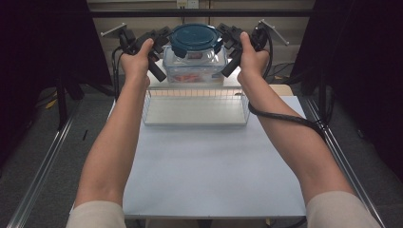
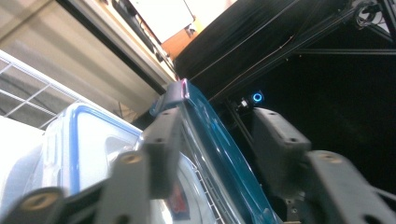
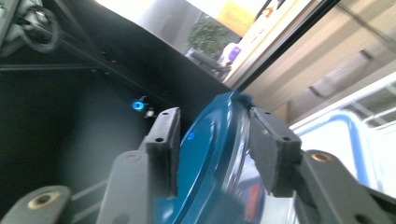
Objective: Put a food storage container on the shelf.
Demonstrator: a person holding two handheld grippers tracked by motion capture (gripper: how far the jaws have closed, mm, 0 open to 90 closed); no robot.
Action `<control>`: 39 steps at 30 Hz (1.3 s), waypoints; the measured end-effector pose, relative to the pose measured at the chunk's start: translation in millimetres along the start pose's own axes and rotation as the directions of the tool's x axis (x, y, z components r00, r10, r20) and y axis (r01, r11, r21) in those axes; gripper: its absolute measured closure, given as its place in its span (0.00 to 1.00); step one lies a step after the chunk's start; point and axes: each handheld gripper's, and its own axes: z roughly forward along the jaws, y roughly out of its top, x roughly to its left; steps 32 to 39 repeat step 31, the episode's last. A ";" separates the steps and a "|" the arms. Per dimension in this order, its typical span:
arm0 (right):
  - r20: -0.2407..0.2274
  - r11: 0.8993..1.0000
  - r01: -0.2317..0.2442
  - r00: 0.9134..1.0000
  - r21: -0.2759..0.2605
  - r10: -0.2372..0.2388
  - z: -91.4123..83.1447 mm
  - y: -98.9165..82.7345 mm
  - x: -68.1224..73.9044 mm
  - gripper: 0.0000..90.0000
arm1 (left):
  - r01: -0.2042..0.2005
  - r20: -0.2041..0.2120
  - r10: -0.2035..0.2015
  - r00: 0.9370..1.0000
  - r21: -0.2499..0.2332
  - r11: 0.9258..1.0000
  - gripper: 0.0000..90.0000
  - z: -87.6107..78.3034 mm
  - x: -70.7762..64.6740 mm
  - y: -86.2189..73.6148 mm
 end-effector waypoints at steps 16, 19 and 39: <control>-0.079 0.997 0.068 0.994 -0.022 -0.070 -56.7 -39.5 -4.1 0.41 | -0.115 0.007 0.115 0.993 -0.001 0.993 0.22 -38.6 -12.1 -51.7; -0.094 0.997 0.070 0.993 -0.020 -0.072 -66.3 -46.6 -7.8 0.39 | -0.084 0.009 0.084 0.996 0.004 0.996 0.20 -43.7 -9.0 -60.1; -0.121 0.996 0.088 0.989 0.009 -0.087 -94.9 -68.5 -24.0 0.35 | -0.114 0.016 0.113 0.993 0.018 0.993 0.13 -59.2 -6.3 -83.0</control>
